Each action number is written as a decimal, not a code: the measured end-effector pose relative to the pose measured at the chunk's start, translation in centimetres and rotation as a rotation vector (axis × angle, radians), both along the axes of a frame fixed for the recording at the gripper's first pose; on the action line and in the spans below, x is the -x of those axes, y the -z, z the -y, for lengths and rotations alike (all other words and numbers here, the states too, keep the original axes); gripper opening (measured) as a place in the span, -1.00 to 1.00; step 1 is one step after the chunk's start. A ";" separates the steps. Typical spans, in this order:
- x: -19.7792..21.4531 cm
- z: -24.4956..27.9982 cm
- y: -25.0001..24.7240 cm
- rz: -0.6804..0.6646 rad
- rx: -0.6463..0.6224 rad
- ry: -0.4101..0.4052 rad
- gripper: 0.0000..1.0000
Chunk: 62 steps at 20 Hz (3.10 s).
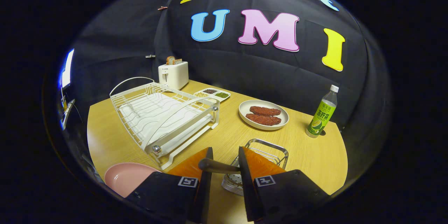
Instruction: Take the plate from the dish rack, then take the spoon from the basket and place it into the plate.
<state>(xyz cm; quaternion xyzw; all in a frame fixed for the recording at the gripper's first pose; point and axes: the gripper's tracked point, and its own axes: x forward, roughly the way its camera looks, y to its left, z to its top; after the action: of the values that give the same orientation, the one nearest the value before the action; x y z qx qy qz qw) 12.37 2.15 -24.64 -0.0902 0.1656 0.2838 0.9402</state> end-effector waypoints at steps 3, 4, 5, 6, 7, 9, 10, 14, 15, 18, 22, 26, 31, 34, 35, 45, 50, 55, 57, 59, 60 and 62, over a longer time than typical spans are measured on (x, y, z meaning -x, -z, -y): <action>-0.9 1.1 -1.7 0.041 0.003 0.055 -0.26; -1.4 1.6 -2.3 0.059 0.002 0.080 -0.43; -1.8 1.8 -2.5 0.063 0.004 0.096 -0.51; -2.0 1.9 -2.4 0.048 0.000 0.101 -0.65; -1.9 2.0 -2.3 0.029 -0.004 0.105 -0.68; -2.4 2.1 -2.7 0.011 -0.016 0.107 -0.70; -2.5 2.3 -2.8 0.002 -0.025 0.111 -0.72; -3.0 2.7 -5.1 -0.017 -0.080 0.122 -0.78; -3.2 2.9 -6.2 -0.008 -0.087 0.123 -0.78; -3.1 3.2 -9.1 0.013 -0.121 0.122 -0.78; -1.9 3.8 -12.4 0.028 -0.146 0.138 -0.78; 1.4 3.8 -14.3 0.028 -0.138 0.161 -0.78; 6.2 1.6 -14.8 0.022 -0.145 0.189 -0.78; 8.3 0.1 -13.2 0.000 -0.120 0.230 -0.78; 8.9 -0.4 -12.5 -0.015 -0.109 0.244 -0.78; 11.4 -2.2 -3.2 -0.016 0.058 0.386 -0.78; 12.1 -3.9 -2.1 -0.031 0.053 0.410 -0.76; 13.8 -6.6 -0.7 -0.125 0.018 0.361 -0.59; 14.3 -7.5 -0.3 -0.150 0.008 0.346 -0.49; 14.8 -8.4 -0.1 -0.177 -0.004 0.322 -0.43; 15.2 -9.0 0.3 -0.208 -0.014 0.313 -0.36; 15.4 -9.9 0.4 -0.237 -0.029 0.292 -0.27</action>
<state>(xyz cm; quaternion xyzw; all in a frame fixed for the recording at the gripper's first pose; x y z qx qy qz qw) -3.02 12.05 -25.02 -0.0177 0.2825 0.1553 0.9465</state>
